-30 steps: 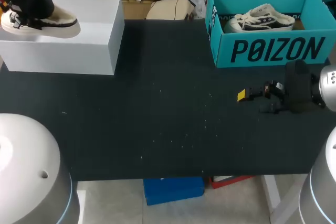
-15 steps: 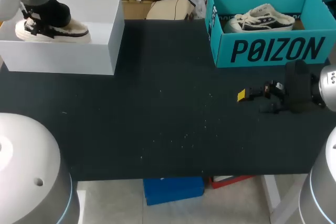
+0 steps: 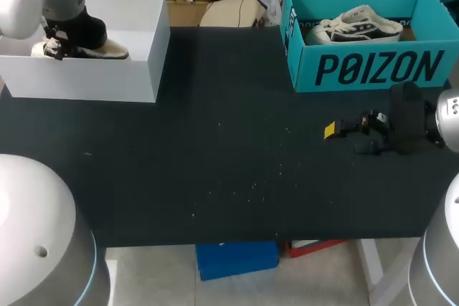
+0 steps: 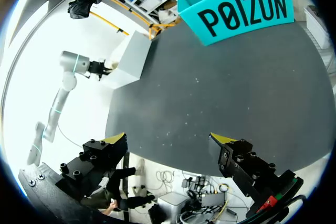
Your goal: Take the shoe out of the shoebox, open the shoe tongue, remove and reinsert the insole, then place the shoe into the shoebox
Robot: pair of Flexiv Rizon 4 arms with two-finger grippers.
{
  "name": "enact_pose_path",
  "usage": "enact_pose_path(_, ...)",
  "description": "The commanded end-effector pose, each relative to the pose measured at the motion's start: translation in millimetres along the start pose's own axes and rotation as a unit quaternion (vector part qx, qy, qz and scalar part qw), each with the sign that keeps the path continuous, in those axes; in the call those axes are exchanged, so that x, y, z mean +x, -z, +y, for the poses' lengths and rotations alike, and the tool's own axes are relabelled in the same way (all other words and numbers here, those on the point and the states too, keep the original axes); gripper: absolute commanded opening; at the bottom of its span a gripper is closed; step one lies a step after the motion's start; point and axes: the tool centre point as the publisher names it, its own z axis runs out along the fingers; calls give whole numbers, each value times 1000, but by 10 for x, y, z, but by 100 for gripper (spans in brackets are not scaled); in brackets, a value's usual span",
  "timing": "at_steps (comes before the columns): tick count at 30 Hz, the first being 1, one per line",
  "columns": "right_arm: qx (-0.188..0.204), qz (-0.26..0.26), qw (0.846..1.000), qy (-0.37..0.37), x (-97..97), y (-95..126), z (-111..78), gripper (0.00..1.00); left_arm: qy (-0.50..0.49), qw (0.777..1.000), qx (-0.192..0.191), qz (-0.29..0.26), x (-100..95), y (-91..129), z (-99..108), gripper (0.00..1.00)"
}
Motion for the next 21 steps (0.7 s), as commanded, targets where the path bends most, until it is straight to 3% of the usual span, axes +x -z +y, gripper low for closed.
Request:
enact_pose_path(1, 0, -1, 1000, 0, 8, -6, 2, 100, -4, 1000, 1, 9, -27, -40, -19, 5)
enact_pose_path(2, 0, -1, 1000, 0, 8, -6, 2, 100, -4, 1000, 2, 10, -25, -41, -20, 24)
enact_pose_path(4, 0, -1, 1000, 0, 8, -6, 2, 100, -7, 1000, 4, 10, -16, 9, -29, 46)
enact_pose_path(13, 0, -1, 1000, 0, 8, -6, 2, 100, -10, 1000, -18, -20, -79, 673, -34, 47)
enact_pose_path(15, 0, -1, 1000, 0, 8, -6, 2, 100, -18, 999, -28, -18, -88, 868, -88, 76)
enact_pose_path(17, 0, -1, 1000, 0, 8, -6, 2, 100, -18, 999, -27, -18, -85, 964, -116, 86)
enact_pose_path(18, 0, -1, 1000, 0, 8, -6, 2, 100, -14, 999, -24, -21, -83, 1040, -132, 98)
enact_pose_path(21, 0, -1, 1000, 0, 8, -6, 2, 100, -10, 1000, -13, -24, -52, 1163, -187, 100)
